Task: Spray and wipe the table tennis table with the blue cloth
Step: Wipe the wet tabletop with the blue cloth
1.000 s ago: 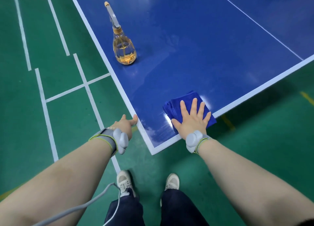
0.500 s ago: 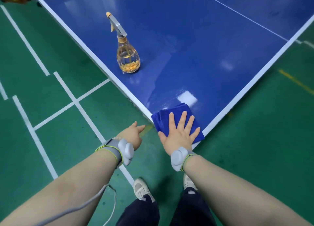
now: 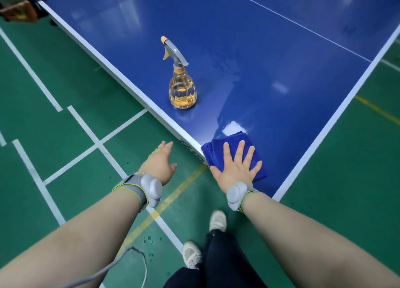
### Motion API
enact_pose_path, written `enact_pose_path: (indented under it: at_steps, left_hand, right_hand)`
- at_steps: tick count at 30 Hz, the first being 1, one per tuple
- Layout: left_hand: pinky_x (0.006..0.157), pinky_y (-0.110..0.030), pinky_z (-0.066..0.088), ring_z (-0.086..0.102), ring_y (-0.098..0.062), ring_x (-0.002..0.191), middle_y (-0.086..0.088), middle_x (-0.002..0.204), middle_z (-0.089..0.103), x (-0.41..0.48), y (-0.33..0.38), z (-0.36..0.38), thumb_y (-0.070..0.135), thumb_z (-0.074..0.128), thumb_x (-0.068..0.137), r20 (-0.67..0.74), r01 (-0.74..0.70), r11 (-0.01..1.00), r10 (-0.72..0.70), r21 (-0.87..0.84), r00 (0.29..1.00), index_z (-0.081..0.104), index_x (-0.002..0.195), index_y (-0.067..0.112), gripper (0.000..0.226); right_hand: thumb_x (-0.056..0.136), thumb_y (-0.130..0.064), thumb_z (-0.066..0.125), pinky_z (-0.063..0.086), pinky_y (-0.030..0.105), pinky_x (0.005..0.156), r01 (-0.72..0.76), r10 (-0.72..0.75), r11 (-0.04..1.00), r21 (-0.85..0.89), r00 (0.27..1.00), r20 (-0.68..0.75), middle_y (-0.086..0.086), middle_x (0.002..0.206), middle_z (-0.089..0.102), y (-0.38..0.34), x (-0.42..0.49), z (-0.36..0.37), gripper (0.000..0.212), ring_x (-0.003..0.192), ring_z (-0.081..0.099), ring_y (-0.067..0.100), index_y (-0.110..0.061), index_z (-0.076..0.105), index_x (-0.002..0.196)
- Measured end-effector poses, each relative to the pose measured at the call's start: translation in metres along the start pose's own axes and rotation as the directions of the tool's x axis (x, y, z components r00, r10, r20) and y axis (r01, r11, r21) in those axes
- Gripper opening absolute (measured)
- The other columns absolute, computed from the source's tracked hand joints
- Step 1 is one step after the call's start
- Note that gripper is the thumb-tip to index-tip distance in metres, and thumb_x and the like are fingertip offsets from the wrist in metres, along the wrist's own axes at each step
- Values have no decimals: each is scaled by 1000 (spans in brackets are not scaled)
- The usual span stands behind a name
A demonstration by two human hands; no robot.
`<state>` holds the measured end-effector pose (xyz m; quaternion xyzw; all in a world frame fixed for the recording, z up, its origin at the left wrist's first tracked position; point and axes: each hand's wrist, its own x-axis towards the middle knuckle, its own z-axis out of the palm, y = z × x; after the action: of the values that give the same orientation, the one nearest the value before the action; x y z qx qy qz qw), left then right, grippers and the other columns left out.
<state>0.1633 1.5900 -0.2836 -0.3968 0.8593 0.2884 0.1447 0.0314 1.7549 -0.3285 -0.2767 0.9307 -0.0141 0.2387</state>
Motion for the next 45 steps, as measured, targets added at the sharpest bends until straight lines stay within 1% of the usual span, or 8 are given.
enact_pose_path:
  at_steps: [10, 16, 22, 25, 30, 36, 40, 45]
  left_hand:
    - [112, -36, 30, 23, -23, 144, -2, 161, 3, 69, 23, -53, 28, 63, 89, -193, -48, 979, 10, -197, 981, -4, 152, 16, 94]
    - [118, -33, 15, 5, -19, 148, -7, 160, 3, 131, 43, -93, 30, 75, 80, -242, -114, 952, 44, -283, 969, -3, 152, 10, 108]
    - [105, -40, 37, 38, -21, 134, 2, 147, 33, 171, 44, -106, 31, 80, 71, -169, -156, 932, 105, -326, 980, 18, 146, 23, 98]
    - [89, -23, 42, 53, -5, 107, 18, 119, 44, 186, 41, -112, 27, 82, 69, -97, -184, 910, 159, -370, 982, 37, 125, 29, 71]
    - [67, 9, 32, 41, 37, 80, 29, 103, 39, 213, 35, -133, 10, 81, 71, -26, -279, 868, 295, -412, 955, 38, 115, 22, 63]
    - [76, -4, 42, 55, 12, 93, 7, 120, 48, 263, 25, -171, 6, 81, 69, 56, -376, 841, 429, -389, 901, 34, 101, 43, 67]
    - [93, -42, 51, 60, -12, 100, 0, 118, 52, 293, 19, -191, 24, 78, 57, 124, -422, 814, 504, -398, 855, 41, 103, 47, 63]
    - [102, -44, 45, 56, -18, 116, -2, 136, 46, 326, 6, -205, 25, 78, 60, 180, -481, 806, 560, -345, 809, 27, 138, 32, 93]
  right_hand:
    - [90, -70, 36, -11, 68, 111, -44, 44, 998, 34, 999, 9, 7, 158, -31, -36, 51, -18, 85, 143, -31, 37, -38, -12, 153]
    - [90, -70, 35, -10, 68, 109, -108, 108, 993, 51, 994, -8, 8, 158, -30, -53, 105, -40, 86, 143, -30, 38, -37, -13, 153]
    - [90, -70, 35, -8, 68, 110, -155, 155, 986, 68, 988, -7, 8, 158, -31, -67, 152, -60, 86, 143, -29, 38, -37, -12, 153]
    - [90, -70, 36, -8, 68, 110, -185, 186, 979, 81, 983, -3, 8, 158, -32, -75, 168, -68, 87, 143, -29, 39, -37, -12, 153]
    - [90, -70, 36, -8, 68, 110, -263, 265, 958, 110, 964, -3, 7, 158, -31, -87, 186, -74, 86, 144, -29, 38, -37, -11, 153]
    - [89, -70, 37, -7, 66, 111, -402, 412, 901, 164, 911, -27, 5, 159, -29, -103, 196, -75, 84, 145, -27, 36, -39, -8, 154]
    - [90, -69, 38, -6, 65, 113, -517, 539, 821, 243, 842, -28, 5, 160, -26, -122, 201, -75, 83, 146, -25, 36, -39, -6, 154]
    - [90, -69, 38, -5, 65, 113, -644, 696, 680, 351, 717, -31, 6, 162, -22, -162, 189, -61, 84, 146, -22, 36, -38, -6, 154]
